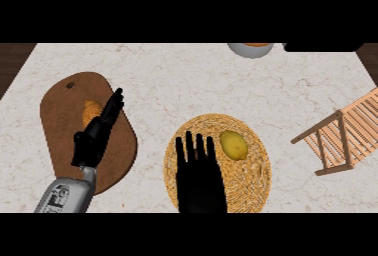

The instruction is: Pick the sweet potato from the placemat and place it in the tiered shelf

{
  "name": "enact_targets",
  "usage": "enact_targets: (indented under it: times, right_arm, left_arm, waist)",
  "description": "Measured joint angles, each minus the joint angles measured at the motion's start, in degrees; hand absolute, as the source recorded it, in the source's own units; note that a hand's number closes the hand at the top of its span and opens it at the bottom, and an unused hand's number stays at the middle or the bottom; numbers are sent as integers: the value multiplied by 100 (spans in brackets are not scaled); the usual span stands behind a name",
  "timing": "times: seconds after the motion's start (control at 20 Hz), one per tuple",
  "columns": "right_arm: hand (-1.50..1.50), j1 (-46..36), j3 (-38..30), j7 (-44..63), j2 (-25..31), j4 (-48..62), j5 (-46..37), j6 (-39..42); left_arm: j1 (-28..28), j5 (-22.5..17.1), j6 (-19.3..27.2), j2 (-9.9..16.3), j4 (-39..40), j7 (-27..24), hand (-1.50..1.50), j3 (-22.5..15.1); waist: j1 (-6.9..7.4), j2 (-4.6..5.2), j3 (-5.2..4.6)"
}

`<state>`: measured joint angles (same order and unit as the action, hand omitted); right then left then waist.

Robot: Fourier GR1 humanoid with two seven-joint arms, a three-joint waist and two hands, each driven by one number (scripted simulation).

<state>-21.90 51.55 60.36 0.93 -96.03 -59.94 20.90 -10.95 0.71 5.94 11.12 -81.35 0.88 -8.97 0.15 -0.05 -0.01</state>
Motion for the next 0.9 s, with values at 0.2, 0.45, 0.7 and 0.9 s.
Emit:
enact_targets:
  times: [0.2, 0.45, 0.7, 0.9]
  right_arm:
    - [-150, -73, -106, -65, -19, 292, -35, -71]
    - [-150, -54, -166, -135, -10, 500, -164, -153]
    - [-150, 49, -322, -286, -41, 794, -324, -237]
    - [-150, 204, -303, -359, -46, 862, -430, -389]
  left_arm:
    - [27, 76, 1, -86, -66, 47, 0, -5]
    - [-2, 124, -75, -92, -129, 136, 0, 82]
    - [-22, 253, -58, -209, -53, 106, 0, 111]
    - [134, 260, -161, -213, -262, 123, 0, 169]
  waist:
    - [9, 2, 1]
    - [6, 2, 1]
    - [-2, 4, 1]
    - [3, 2, 1]
